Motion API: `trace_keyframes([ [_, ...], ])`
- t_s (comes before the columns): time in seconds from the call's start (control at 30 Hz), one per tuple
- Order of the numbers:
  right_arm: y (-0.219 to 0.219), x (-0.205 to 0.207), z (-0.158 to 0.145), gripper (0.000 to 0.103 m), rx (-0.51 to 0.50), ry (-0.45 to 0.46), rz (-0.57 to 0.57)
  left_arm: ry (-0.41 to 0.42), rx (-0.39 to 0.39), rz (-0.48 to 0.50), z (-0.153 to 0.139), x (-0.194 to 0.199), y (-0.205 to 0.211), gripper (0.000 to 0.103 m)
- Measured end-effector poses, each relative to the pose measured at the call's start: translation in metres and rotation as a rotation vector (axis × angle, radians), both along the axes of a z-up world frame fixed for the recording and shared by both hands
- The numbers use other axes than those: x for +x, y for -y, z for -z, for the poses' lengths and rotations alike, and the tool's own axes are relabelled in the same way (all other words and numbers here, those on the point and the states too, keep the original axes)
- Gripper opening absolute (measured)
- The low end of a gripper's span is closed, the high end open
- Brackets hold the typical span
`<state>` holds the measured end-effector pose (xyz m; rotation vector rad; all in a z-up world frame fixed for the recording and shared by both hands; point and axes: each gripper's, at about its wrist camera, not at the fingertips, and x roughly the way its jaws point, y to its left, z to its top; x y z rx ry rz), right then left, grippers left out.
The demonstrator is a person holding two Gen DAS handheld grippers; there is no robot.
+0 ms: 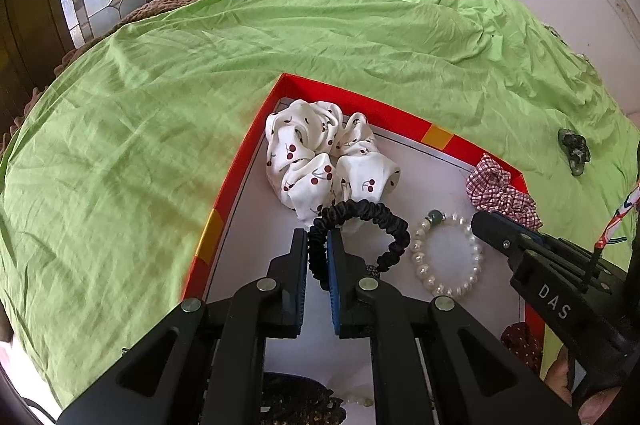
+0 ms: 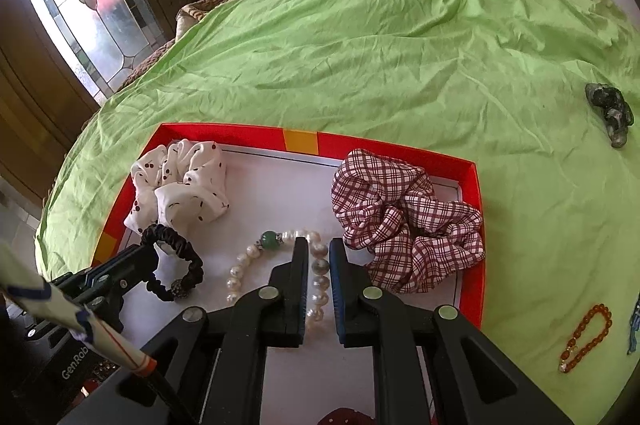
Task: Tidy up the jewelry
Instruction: 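Lower both items into the box lid and open both tools, then move both tools back toward the red bead bracelet and watch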
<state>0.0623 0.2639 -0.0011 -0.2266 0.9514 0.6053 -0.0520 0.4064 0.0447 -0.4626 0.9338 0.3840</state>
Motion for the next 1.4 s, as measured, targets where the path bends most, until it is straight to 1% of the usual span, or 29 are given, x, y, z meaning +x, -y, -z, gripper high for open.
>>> trace_keyframes([
  [0.03, 0.001, 0.000, -0.002, 0.014, 0.008, -0.005, 0.001, 0.001, -0.002, 0.000, 0.000, 0.000, 0.000, 0.015],
  [0.07, 0.003, 0.000, -0.003, 0.019, 0.015, -0.007, 0.001, 0.004, -0.004, -0.002, -0.001, -0.001, 0.001, 0.023],
  [0.1, 0.004, 0.000, -0.006, 0.022, 0.024, -0.007, 0.004, 0.009, -0.008, -0.003, -0.003, -0.002, 0.002, 0.027],
  [0.13, 0.006, -0.001, -0.008, 0.028, 0.031, -0.004, 0.007, 0.018, -0.011, -0.005, -0.004, -0.003, 0.002, 0.034],
  [0.17, 0.008, -0.001, -0.011, 0.031, 0.040, -0.001, 0.010, 0.027, -0.013, -0.006, -0.006, -0.004, 0.003, 0.036],
  [0.33, 0.016, -0.007, -0.024, 0.032, 0.062, 0.010, 0.013, 0.056, -0.015, 0.005, -0.014, -0.008, 0.007, 0.041],
  [0.43, 0.024, -0.012, -0.031, 0.033, 0.071, 0.020, 0.014, 0.056, 0.008, 0.011, -0.017, -0.010, 0.012, 0.041],
  [0.57, 0.037, -0.018, -0.040, 0.037, 0.081, 0.034, 0.025, 0.056, 0.035, 0.016, -0.019, -0.013, 0.018, 0.042],
  [0.7, 0.055, -0.025, -0.050, 0.038, 0.091, 0.056, 0.039, 0.060, 0.066, 0.018, -0.022, -0.016, 0.023, 0.042],
  [0.83, 0.079, -0.031, -0.060, 0.046, 0.099, 0.083, 0.064, 0.079, 0.084, 0.017, -0.028, -0.019, 0.030, 0.042],
  [0.9, 0.097, -0.035, -0.067, 0.050, 0.095, 0.110, 0.085, 0.096, 0.093, 0.017, -0.032, -0.021, 0.035, 0.042],
  [0.97, 0.116, -0.036, -0.073, 0.057, 0.088, 0.137, 0.114, 0.113, 0.107, 0.017, -0.036, -0.023, 0.040, 0.043],
  [1.07, 0.149, -0.037, -0.079, 0.059, 0.076, 0.168, 0.156, 0.136, 0.137, 0.019, -0.043, -0.026, 0.051, 0.044],
  [1.23, 0.220, -0.035, -0.085, 0.062, 0.066, 0.204, 0.277, 0.168, 0.201, 0.032, -0.053, -0.030, 0.077, 0.048],
  [1.27, 0.240, -0.035, -0.086, 0.063, 0.066, 0.209, 0.313, 0.173, 0.217, 0.034, -0.055, -0.030, 0.083, 0.050],
  [1.4, 0.302, -0.032, -0.085, 0.063, 0.070, 0.197, 0.409, 0.198, 0.274, 0.064, -0.063, -0.033, 0.114, 0.051],
])
